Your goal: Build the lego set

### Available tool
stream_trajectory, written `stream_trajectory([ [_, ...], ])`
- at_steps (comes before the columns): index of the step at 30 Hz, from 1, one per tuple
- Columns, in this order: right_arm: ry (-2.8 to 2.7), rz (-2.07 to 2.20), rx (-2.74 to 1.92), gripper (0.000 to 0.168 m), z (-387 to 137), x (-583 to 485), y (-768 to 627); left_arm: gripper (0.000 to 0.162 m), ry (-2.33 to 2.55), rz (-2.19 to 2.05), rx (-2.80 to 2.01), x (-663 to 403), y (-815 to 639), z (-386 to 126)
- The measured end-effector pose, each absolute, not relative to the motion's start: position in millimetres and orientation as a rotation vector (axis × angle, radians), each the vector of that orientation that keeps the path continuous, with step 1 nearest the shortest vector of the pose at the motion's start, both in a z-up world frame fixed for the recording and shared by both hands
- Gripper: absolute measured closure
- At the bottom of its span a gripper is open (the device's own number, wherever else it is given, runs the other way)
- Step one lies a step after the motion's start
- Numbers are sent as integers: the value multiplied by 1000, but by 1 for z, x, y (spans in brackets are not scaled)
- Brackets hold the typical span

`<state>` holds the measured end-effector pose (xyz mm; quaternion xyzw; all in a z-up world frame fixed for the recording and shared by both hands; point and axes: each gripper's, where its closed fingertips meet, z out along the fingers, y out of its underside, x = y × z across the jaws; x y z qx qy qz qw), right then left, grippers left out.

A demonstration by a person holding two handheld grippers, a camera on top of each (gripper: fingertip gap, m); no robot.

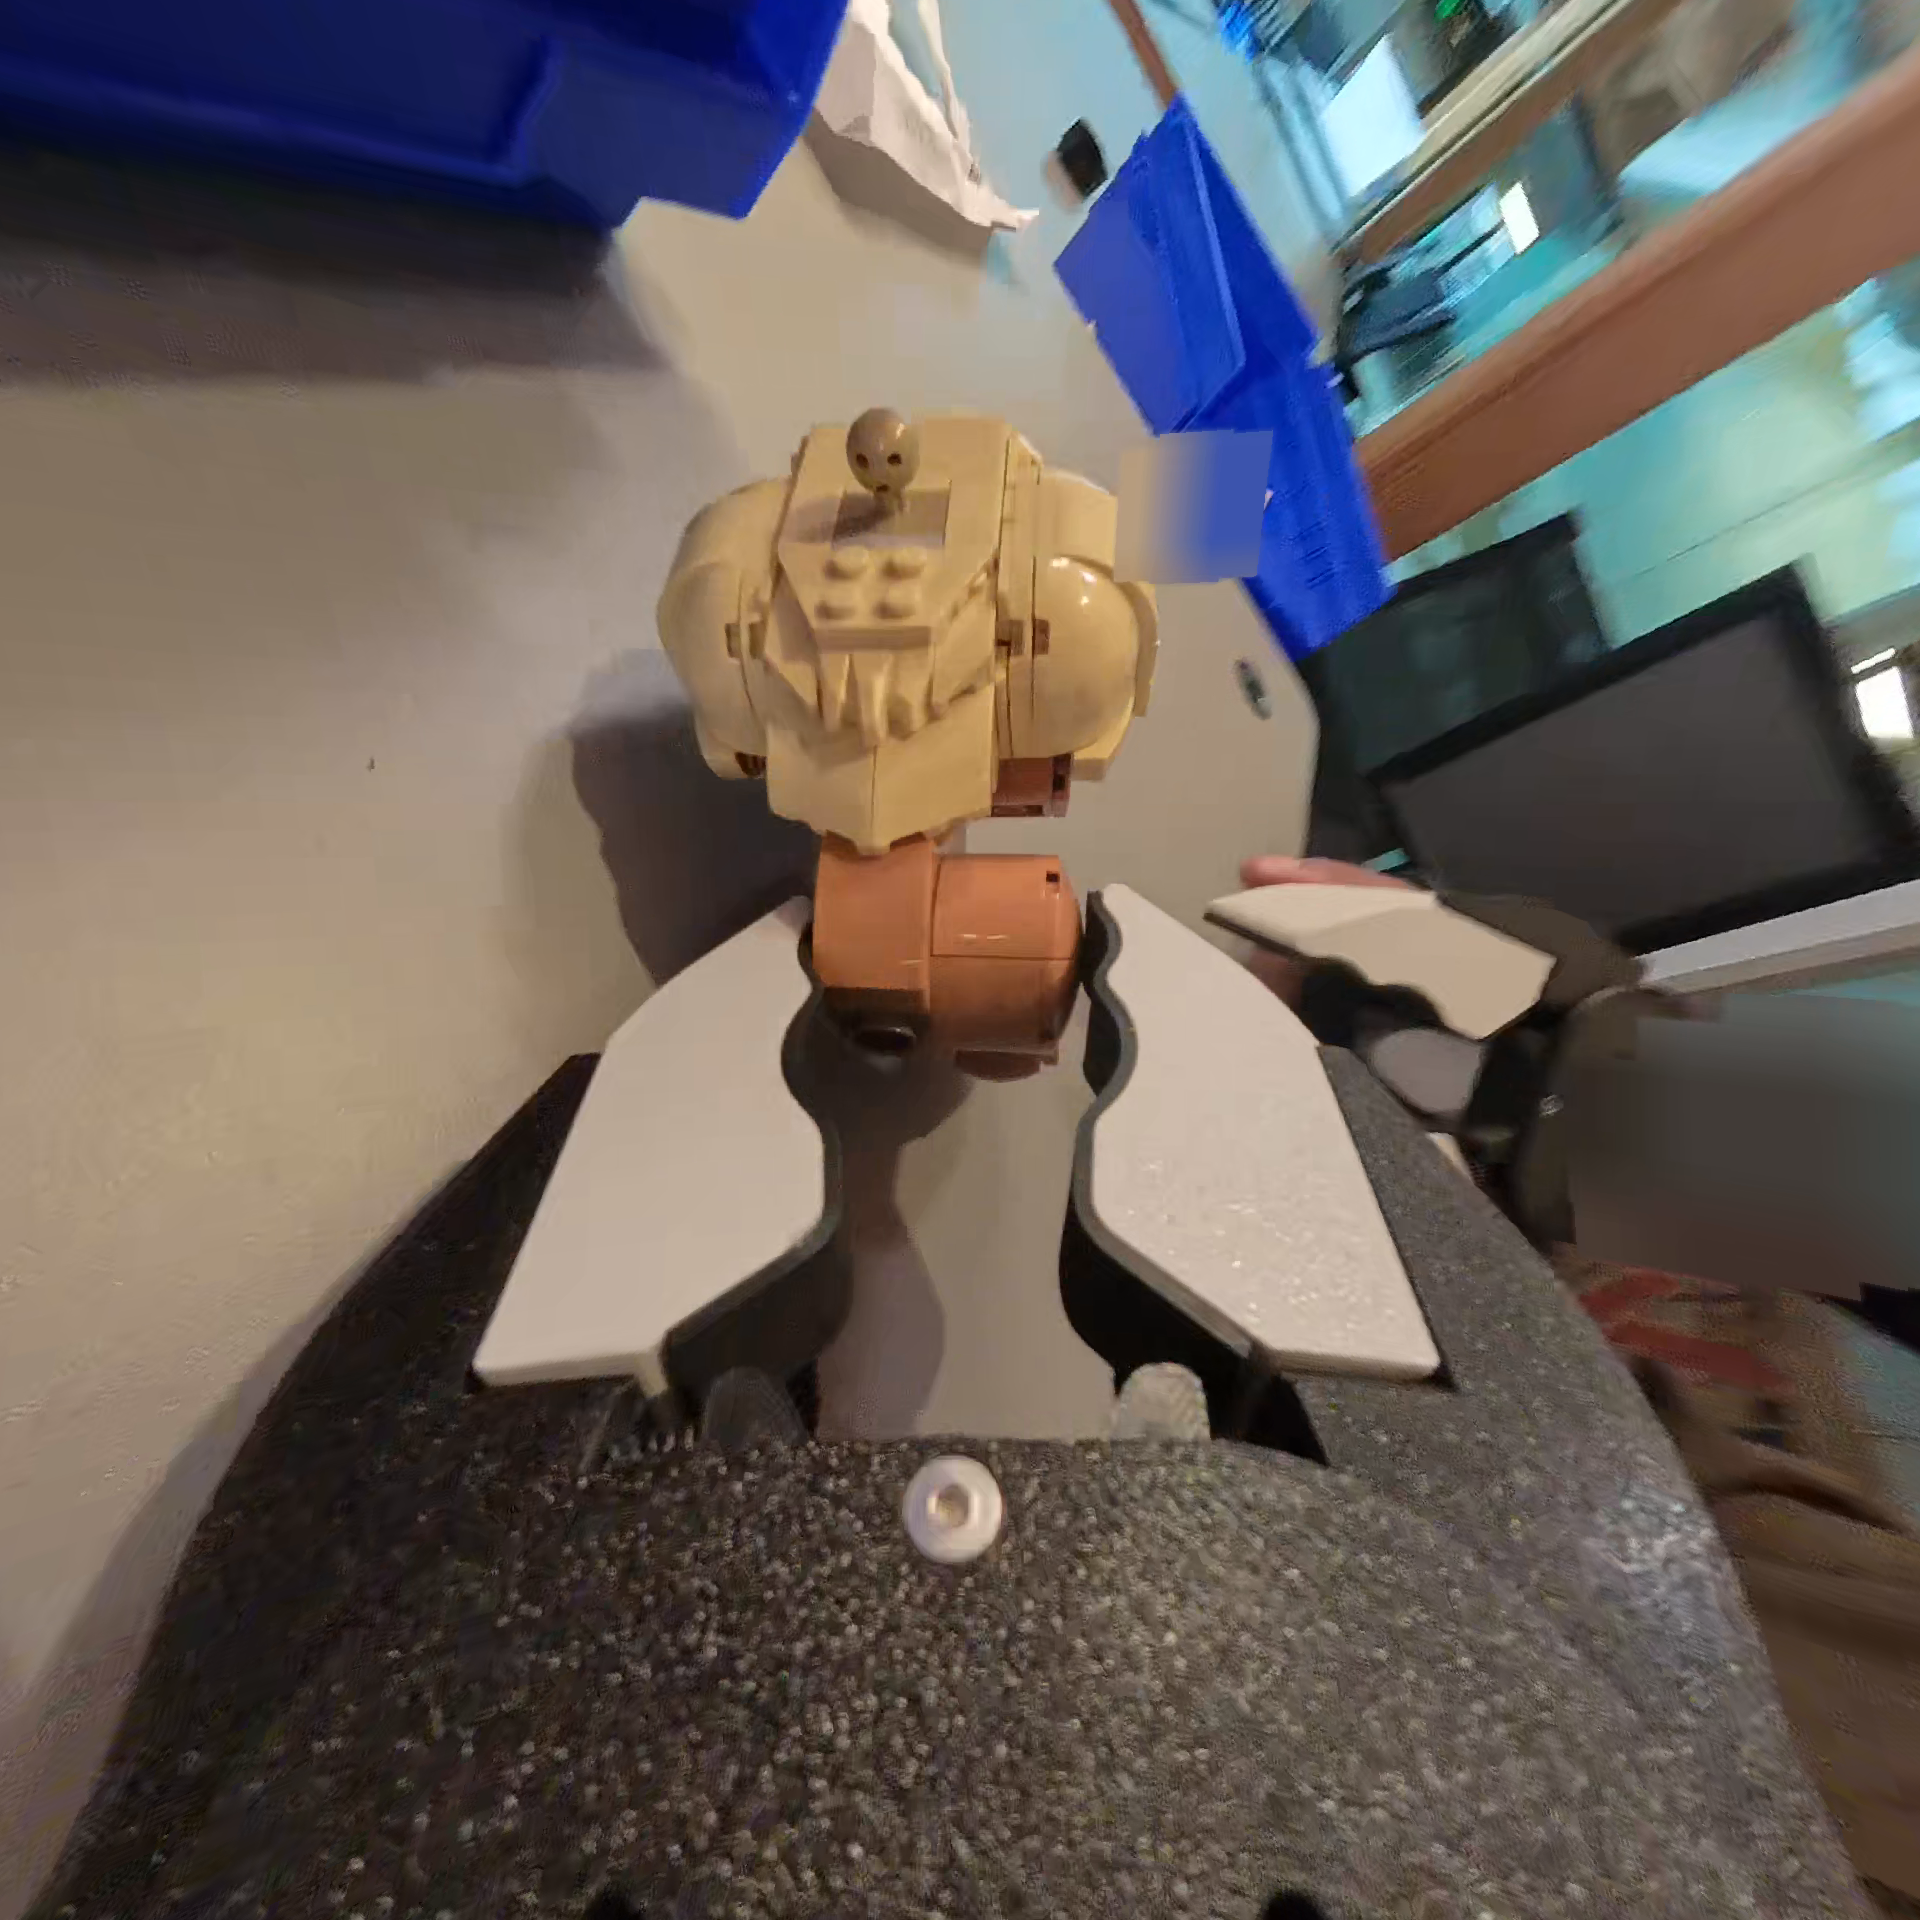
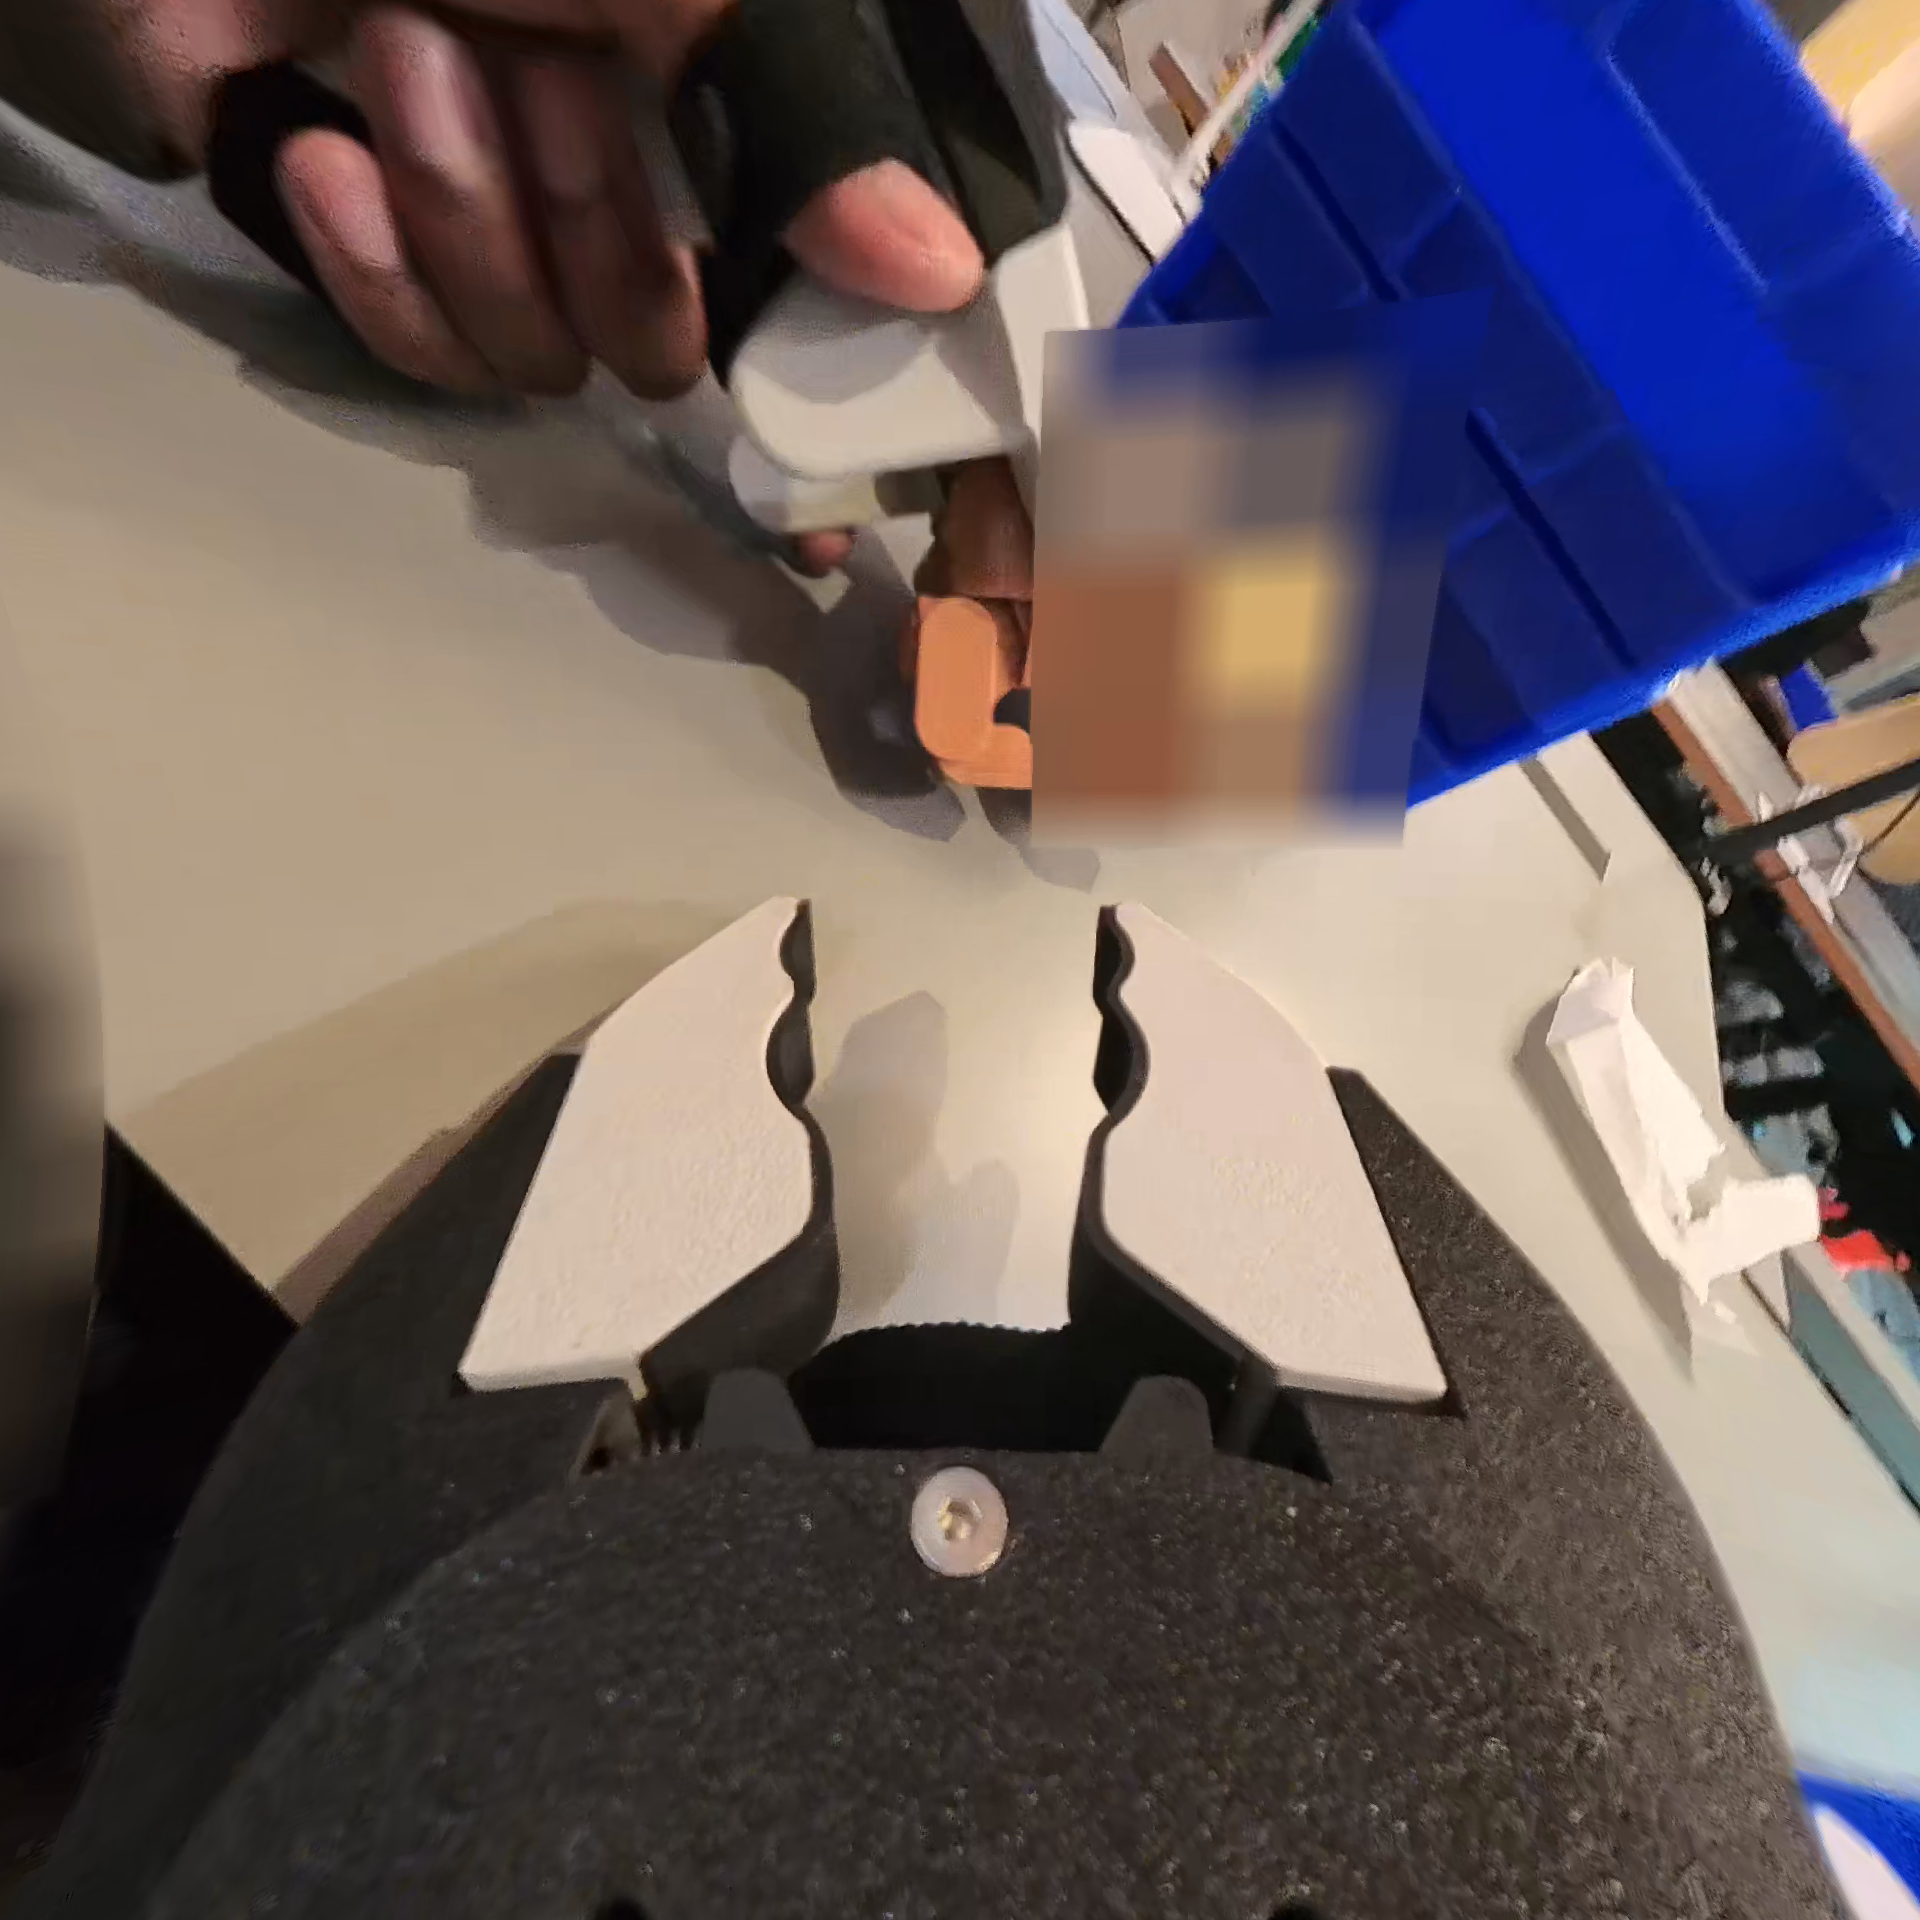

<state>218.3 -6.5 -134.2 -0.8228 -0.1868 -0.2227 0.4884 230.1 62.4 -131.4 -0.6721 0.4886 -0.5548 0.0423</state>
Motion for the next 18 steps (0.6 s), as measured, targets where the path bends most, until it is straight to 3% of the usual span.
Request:
stream_trajectory([
  [18,-698,-536,-1858,133,-132,200,29,117,1357,-2037,-2146,222,55,-121],
])
